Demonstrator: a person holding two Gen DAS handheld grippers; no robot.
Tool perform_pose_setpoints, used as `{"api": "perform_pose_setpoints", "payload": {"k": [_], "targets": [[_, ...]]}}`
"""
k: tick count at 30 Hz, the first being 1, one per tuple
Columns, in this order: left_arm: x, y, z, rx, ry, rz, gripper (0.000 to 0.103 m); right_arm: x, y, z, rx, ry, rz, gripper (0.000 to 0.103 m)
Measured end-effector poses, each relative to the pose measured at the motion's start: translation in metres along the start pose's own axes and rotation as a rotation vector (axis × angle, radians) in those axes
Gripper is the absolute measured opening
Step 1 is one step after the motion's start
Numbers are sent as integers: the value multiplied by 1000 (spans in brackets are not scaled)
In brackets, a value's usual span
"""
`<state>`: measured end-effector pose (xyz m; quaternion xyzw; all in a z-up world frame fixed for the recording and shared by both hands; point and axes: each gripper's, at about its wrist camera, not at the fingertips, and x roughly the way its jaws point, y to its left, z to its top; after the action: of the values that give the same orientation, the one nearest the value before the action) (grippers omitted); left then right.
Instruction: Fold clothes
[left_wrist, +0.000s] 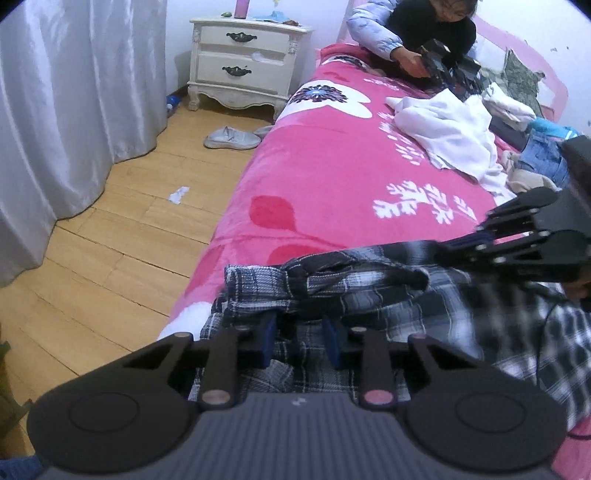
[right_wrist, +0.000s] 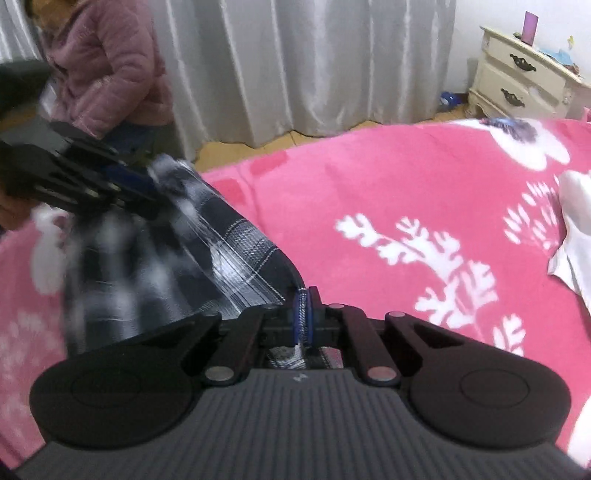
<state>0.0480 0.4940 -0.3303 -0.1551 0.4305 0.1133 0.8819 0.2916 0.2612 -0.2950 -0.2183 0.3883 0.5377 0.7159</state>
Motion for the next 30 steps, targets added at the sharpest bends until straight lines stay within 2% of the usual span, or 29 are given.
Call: {"api": "perform_pose_setpoints", "payload": {"k": [3, 4, 8, 10, 12, 15, 18, 20, 23, 27, 29, 30], "targets": [[-2, -1, 0, 10, 0, 8, 29, 11, -16, -3, 85, -5, 11, 10], [-4, -1, -1, 12, 0, 9, 29, 2, -27, -4, 154, -30, 0, 17], [-4, -1, -2, 20, 3, 15, 29, -50, -73, -14, 420, -150, -31, 21], [-4, -2, -1, 24, 7, 18, 29, -94, -96, -29, 558, -212, 44, 22], [-3, -3, 0, 32, 11, 24, 29, -144, -107, -46, 639, -214, 141, 23], [-3, -8, 0, 50, 17, 42, 29, -195, -95, -66, 568, -86, 144, 26], [-2, -14, 1, 67, 25, 68, 30, -198, -59, -83, 372, 97, 50, 34], [-2, -18, 2, 68, 32, 79, 33, -177, -39, -94, 229, 160, -29, 35], [0, -26, 4, 99, 46, 102, 38, -133, -27, -109, 119, 172, -121, 35], [1, -34, 4, 159, 62, 123, 41, -92, -52, -120, 127, 142, -209, 33], [1, -33, 5, 158, 66, 124, 41, -100, -88, -123, 333, 54, -233, 33], [0, -33, 5, 154, 68, 125, 41, -114, -94, -129, 397, 16, -234, 33]]}}
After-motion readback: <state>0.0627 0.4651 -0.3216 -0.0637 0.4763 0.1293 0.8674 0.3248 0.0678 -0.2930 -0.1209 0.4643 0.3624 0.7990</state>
